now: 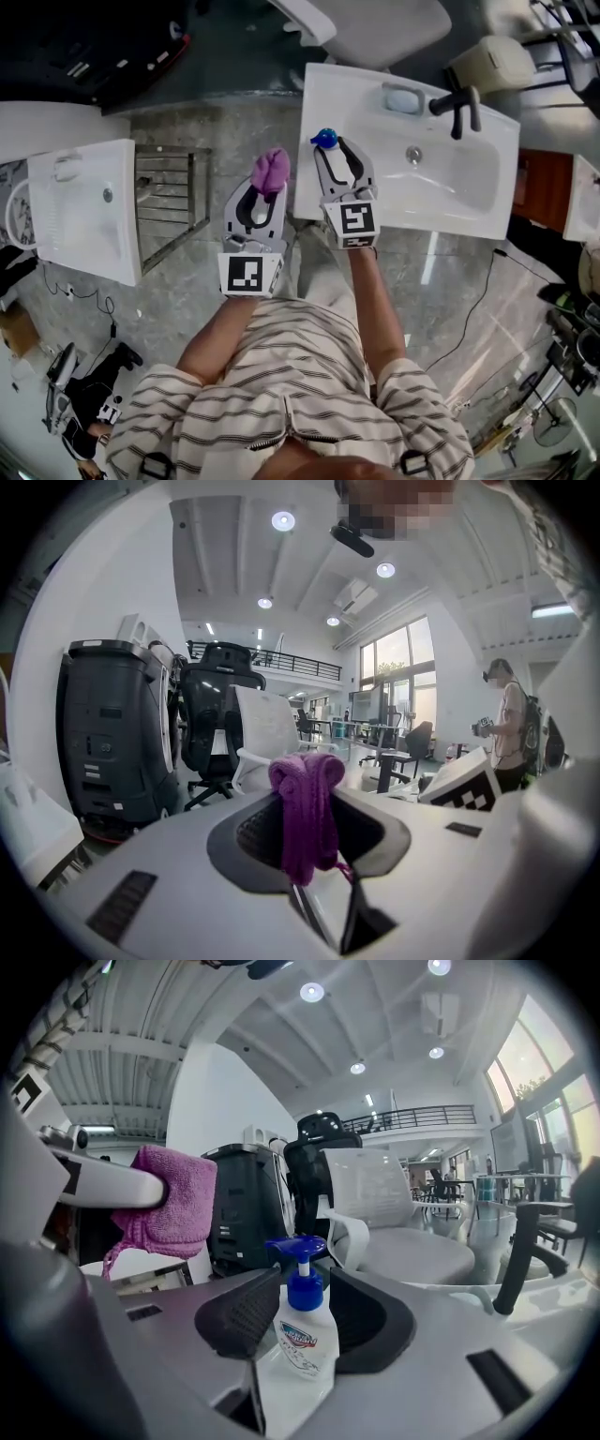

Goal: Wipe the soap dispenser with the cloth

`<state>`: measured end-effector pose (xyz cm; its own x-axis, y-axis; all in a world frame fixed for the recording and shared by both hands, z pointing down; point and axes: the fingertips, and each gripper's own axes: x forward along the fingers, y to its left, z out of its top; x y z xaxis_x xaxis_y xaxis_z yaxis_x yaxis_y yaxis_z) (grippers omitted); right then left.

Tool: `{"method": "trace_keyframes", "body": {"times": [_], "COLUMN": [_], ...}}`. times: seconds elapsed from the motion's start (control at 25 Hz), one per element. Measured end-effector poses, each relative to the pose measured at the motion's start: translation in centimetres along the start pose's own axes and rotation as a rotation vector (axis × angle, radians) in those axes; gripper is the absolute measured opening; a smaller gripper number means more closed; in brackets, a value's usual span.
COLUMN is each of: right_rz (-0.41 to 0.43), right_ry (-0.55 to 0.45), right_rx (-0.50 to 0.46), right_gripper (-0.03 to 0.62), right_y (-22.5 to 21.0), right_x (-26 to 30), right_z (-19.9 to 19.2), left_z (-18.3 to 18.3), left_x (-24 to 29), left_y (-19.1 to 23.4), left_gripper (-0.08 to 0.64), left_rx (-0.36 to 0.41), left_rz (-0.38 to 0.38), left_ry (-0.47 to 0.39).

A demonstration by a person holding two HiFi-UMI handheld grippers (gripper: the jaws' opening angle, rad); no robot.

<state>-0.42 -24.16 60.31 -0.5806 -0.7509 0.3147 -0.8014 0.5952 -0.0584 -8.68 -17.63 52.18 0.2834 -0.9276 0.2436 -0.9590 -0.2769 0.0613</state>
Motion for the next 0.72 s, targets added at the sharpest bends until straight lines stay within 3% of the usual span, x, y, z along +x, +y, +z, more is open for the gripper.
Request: {"method": "trace_keyframes", "body": {"times": [0.32, 0.72], "right_rz": [-0.020, -0.031], "right_ry": [0.026, 0.046], "right_rx": [-0.034, 0.005], "right_gripper": [0.123, 0.133], "right_y": [0.0, -0.3], "right_x": [2.0, 1.4], "right_z": [-0.5, -0.4], "left_z": [-0.3, -1.4], "left_x": [0.2, -0.3], "left_y": [-0.6, -0.8], "left_gripper": [0.118, 0.118], "left_rx": [-0.031, -0.030], "left_rz": [-0.007, -0.026], "left_ry": [0.004, 0.025]}}
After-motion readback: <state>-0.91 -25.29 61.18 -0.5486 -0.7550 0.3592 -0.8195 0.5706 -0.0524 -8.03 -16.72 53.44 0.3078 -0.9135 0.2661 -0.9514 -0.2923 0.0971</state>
